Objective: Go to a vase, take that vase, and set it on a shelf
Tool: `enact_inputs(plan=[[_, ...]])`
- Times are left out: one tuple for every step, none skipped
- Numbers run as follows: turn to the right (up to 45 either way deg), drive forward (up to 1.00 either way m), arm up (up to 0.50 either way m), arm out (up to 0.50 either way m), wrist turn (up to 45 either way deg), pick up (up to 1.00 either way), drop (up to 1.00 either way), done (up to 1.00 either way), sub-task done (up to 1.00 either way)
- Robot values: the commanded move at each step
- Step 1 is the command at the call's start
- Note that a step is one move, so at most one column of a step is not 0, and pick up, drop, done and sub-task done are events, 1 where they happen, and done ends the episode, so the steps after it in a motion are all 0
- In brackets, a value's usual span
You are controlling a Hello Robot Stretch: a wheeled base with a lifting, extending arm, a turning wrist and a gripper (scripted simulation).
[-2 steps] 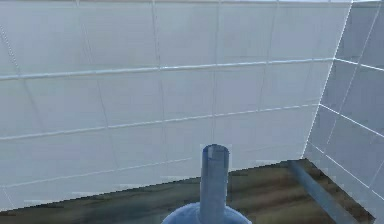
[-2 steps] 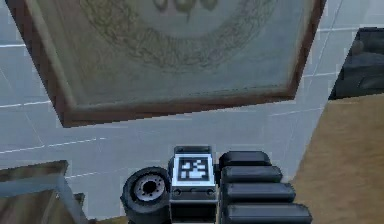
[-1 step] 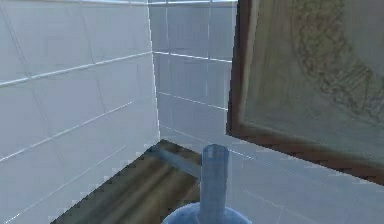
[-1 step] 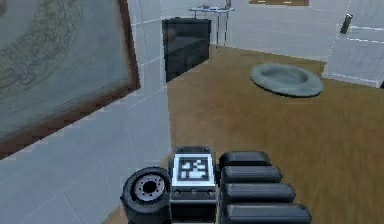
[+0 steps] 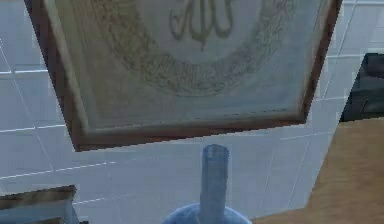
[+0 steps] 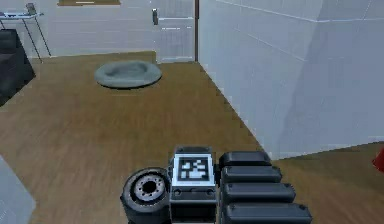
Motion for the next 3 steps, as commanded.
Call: enact_inputs(plan=[[45.0, 0.00, 0.00, 0.00, 0.0, 0.00, 0.00, 0.00, 0.00], [27.0, 0.00, 0.00, 0.00, 0.0, 0.00, 0.00, 0.00, 0.00], [3.0, 0.00, 0.00, 0.00, 0.0, 0.00, 0.00, 0.00, 0.00]])
